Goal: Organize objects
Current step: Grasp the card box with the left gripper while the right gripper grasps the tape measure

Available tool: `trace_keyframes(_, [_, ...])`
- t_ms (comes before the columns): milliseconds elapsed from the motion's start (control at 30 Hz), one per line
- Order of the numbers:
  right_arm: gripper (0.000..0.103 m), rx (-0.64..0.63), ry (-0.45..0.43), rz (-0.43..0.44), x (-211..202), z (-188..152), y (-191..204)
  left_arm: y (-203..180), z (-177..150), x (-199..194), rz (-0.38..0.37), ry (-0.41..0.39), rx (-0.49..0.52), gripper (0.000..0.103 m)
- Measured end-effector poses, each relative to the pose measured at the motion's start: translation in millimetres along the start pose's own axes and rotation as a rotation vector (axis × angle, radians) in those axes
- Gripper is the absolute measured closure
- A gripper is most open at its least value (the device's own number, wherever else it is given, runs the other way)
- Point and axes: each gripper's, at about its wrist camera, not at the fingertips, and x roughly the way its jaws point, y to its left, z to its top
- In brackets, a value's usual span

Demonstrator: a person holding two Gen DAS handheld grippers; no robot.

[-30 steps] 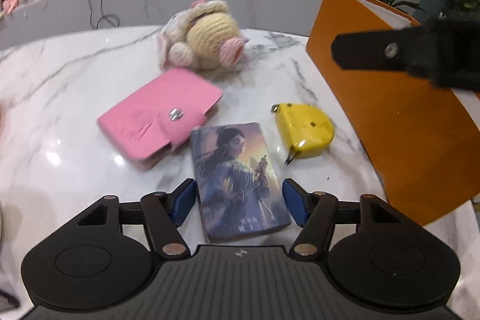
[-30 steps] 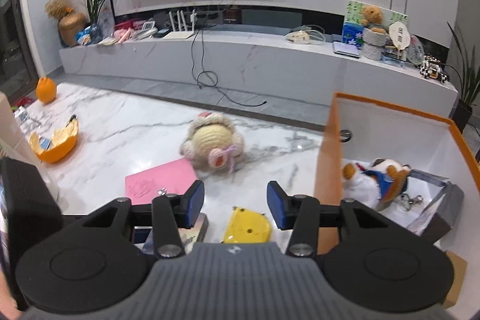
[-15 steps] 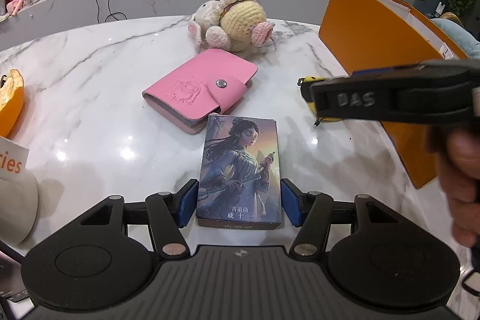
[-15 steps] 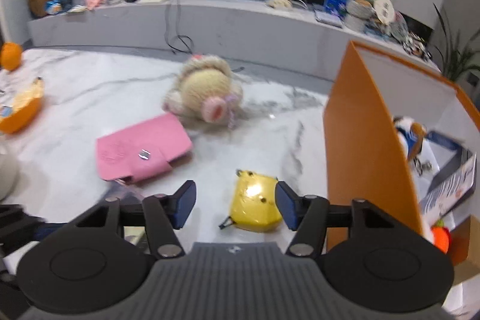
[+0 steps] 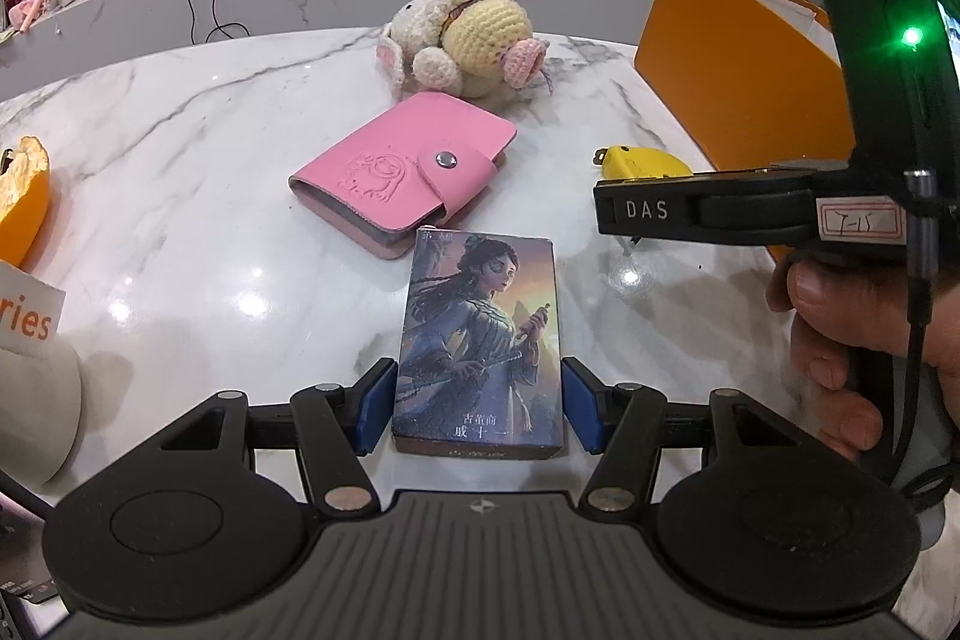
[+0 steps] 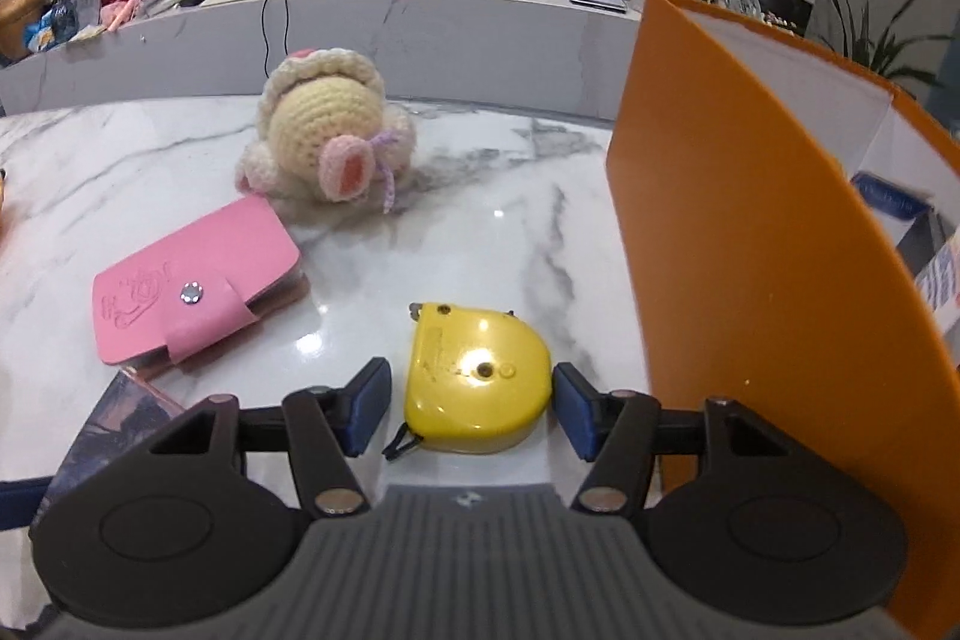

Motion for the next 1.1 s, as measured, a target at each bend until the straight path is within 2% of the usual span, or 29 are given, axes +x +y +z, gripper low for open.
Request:
trace_keyframes(133, [0.051, 0.013, 0.005, 0.01, 1.5, 2.1, -1.8, -0.3, 0.1, 0.2, 0.0, 0.0, -0.001, 0.035])
trace_keyframes(467, [0.051, 0.01, 0.037, 0.043, -2.7, 2.0, 0.4, -4.9, 1.1, 2.8, 0.023, -0.007, 0.006, 0.035])
trace_keyframes(600, [0.051, 0.019, 0.048, 0.053, -5.6, 3.1, -0.9, -4.5, 0.2, 5.2, 0.025, -0.035, 0.006, 0.035])
trace_keyframes(1100, [0.051, 0.0, 0.003, 0.093, -34.1, 16.0, -7.7, -10.8, 4.6, -2.1, 0.019, -0.059, -0.009, 0.036])
